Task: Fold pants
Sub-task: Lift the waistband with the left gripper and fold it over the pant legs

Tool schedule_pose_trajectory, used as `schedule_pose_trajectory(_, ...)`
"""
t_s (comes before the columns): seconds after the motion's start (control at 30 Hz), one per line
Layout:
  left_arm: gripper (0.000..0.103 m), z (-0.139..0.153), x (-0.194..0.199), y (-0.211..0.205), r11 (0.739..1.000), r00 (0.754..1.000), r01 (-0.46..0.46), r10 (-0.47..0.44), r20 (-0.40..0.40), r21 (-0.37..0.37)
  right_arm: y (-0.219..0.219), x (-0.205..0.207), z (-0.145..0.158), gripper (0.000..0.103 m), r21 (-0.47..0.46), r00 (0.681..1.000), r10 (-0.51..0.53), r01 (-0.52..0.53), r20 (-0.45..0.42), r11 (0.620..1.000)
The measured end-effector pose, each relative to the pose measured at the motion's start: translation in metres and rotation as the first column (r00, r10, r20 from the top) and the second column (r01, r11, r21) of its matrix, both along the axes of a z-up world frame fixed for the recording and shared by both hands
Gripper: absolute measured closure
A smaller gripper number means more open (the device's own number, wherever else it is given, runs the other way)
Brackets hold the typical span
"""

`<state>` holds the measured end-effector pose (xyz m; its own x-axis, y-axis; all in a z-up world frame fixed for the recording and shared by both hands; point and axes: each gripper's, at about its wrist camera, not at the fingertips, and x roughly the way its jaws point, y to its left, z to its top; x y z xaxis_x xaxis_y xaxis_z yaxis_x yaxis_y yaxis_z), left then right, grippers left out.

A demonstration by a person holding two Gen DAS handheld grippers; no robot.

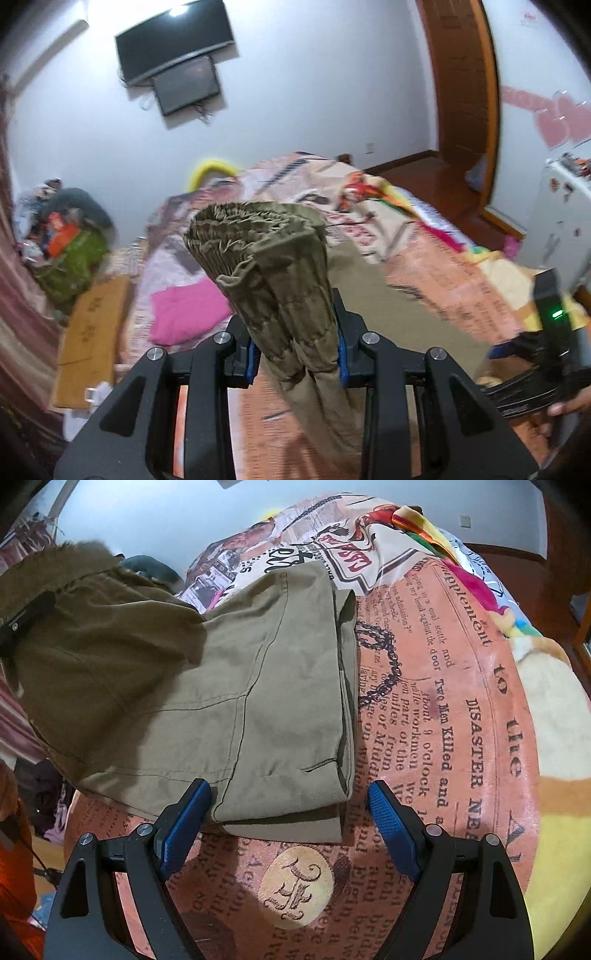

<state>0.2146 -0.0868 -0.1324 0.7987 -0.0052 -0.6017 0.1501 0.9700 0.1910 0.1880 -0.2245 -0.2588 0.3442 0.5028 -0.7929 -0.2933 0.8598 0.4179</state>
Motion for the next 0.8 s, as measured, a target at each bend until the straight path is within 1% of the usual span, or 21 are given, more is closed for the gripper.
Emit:
schedule_pose_trajectory(0.07,0.071,0.0,0.003,-0.009,1.0,1.0,0.018,-0.018,-0.009,-0.012,-0.001,-0.002,0.0,0.019,0.002,1.0,-0.002,0.002,0.004,1.0)
schedule_pose_trajectory(0.13,0.072,-0.002,0.006,-0.019,1.0,1.0,0.023,-0.023,-0.01,-0.003,-0.001,-0.003,0.0,0.019,0.003,1.0,-0.005,0.005,0.009,1.0)
schedule_pose_trajectory(0.3,0.073,-0.01,0.013,-0.036,0.998,0.997,0.058,-0.059,-0.053,-0.024,-0.001,-0.004,0.001,0.019,0.005,1.0,-0.005,0.005,0.014,1.0)
schedule_pose_trajectory(0.47,0.073,-0.016,0.019,-0.048,0.994,0.99,0.091,-0.097,-0.104,-0.069,0.0,-0.005,0.002,0.019,0.0,1.0,-0.002,0.002,0.02,1.0)
schedule_pose_trajectory(0.6,0.073,-0.024,0.028,-0.055,0.987,0.977,0.115,-0.133,-0.165,-0.112,-0.001,-0.005,0.001,0.019,0.009,1.0,-0.005,0.004,0.018,1.0)
schedule_pose_trajectory(0.73,0.073,-0.035,0.032,-0.06,0.981,0.963,0.135,-0.162,-0.213,-0.136,0.0,-0.004,0.001,0.019,0.014,1.0,-0.006,0.006,0.015,1.0)
schedule_pose_trajectory(0.8,0.072,-0.042,0.035,-0.062,0.977,0.952,0.141,-0.178,-0.248,-0.161,-0.001,-0.004,0.001,0.019,0.016,1.0,-0.006,0.005,0.015,1.0)
